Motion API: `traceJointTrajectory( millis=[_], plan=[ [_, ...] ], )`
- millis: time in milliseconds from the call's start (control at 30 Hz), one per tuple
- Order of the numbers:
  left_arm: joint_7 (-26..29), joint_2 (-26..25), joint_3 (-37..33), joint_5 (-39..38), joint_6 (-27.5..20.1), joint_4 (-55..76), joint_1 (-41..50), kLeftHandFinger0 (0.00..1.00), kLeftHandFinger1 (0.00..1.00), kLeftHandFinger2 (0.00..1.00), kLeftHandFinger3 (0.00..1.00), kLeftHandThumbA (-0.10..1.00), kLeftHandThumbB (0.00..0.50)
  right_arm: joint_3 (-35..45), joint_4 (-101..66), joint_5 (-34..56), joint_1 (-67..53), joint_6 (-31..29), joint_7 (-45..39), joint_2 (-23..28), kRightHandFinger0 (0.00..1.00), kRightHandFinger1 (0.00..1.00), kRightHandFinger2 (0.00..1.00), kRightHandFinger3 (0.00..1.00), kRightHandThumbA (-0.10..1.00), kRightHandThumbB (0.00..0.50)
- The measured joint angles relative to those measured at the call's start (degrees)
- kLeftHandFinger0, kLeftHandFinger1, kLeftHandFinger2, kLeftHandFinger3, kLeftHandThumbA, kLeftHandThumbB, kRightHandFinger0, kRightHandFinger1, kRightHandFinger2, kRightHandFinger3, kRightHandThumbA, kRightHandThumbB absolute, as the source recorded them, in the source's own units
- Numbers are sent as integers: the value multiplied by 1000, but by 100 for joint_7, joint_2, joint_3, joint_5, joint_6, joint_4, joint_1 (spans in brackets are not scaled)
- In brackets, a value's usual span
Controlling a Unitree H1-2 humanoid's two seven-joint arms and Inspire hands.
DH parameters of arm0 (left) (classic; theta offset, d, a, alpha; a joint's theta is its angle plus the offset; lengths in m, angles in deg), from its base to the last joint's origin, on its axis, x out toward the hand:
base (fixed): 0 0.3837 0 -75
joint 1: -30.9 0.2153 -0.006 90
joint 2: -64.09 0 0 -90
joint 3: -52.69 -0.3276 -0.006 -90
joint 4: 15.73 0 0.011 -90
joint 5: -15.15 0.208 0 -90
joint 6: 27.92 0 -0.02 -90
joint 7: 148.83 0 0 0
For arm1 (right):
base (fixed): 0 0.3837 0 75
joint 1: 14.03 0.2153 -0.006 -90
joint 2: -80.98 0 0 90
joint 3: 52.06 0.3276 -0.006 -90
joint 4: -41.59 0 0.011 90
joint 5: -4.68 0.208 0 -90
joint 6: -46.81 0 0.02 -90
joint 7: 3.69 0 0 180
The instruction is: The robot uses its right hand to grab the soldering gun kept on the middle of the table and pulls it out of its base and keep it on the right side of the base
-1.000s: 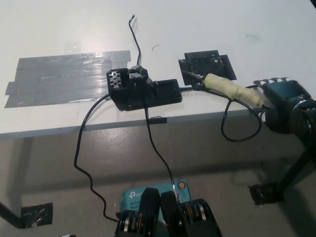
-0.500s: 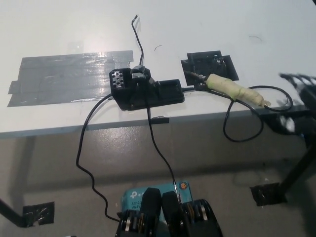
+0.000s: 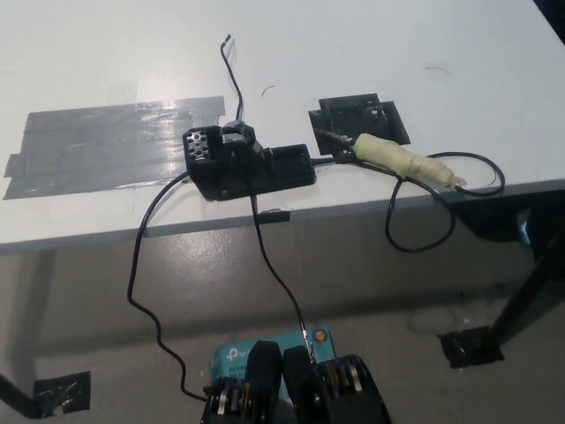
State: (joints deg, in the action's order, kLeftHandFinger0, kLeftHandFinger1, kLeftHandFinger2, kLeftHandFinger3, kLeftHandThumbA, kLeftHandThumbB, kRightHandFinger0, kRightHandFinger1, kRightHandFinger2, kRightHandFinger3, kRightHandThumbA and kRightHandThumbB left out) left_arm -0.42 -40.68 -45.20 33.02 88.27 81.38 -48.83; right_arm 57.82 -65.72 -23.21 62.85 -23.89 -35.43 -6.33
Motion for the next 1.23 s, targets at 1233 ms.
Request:
traceJointTrajectory(
  millis=[1233],
  plan=[
    [-81, -135, 233, -50, 4, 319, 235, 1000, 1000, 1000, 1000, 572, 115, -1552, 220, 869, 89, -350, 155, 1202, 888, 991, 1000, 1000, 316, 87]
  ],
)
